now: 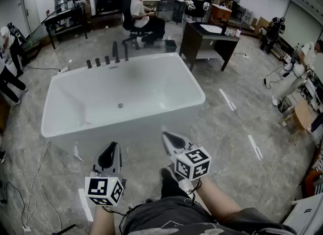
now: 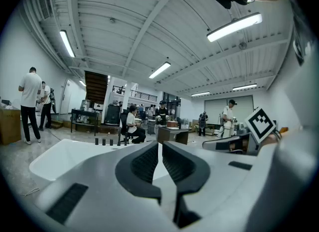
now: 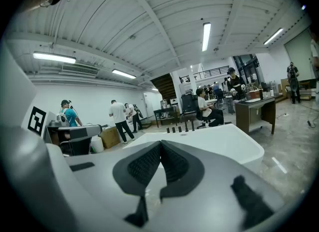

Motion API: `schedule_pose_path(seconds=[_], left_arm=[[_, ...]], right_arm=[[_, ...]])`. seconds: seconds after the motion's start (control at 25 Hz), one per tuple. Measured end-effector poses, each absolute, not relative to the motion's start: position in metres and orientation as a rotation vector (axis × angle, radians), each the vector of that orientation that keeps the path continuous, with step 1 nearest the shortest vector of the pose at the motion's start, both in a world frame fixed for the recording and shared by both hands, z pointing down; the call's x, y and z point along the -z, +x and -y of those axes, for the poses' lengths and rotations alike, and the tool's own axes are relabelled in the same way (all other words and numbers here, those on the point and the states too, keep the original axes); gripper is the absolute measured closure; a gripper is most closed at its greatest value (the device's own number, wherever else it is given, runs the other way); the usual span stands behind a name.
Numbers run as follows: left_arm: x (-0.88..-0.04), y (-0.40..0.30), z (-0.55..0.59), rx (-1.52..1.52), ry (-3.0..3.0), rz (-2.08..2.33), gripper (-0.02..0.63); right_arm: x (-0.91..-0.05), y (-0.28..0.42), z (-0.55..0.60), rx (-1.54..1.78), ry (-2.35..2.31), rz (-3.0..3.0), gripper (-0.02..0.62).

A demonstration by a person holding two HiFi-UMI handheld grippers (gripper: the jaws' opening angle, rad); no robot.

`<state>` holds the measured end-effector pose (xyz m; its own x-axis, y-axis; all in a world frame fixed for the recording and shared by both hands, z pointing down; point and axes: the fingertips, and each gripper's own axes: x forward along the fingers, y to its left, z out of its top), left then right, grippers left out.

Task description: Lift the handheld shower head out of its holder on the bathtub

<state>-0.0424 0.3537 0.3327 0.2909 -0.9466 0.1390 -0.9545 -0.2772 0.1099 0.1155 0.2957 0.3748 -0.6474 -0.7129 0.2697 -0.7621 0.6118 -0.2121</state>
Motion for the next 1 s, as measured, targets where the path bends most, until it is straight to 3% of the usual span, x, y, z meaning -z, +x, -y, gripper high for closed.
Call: schedule_pose_path(seconds=[1.0], left_arm=[[-0.338,-0.060,-0.346,-0.024,2.377,1.730,0.571]], right_arm=[[-0.371,0.118,-0.284,-0.507,1.279,2.725,0.568]])
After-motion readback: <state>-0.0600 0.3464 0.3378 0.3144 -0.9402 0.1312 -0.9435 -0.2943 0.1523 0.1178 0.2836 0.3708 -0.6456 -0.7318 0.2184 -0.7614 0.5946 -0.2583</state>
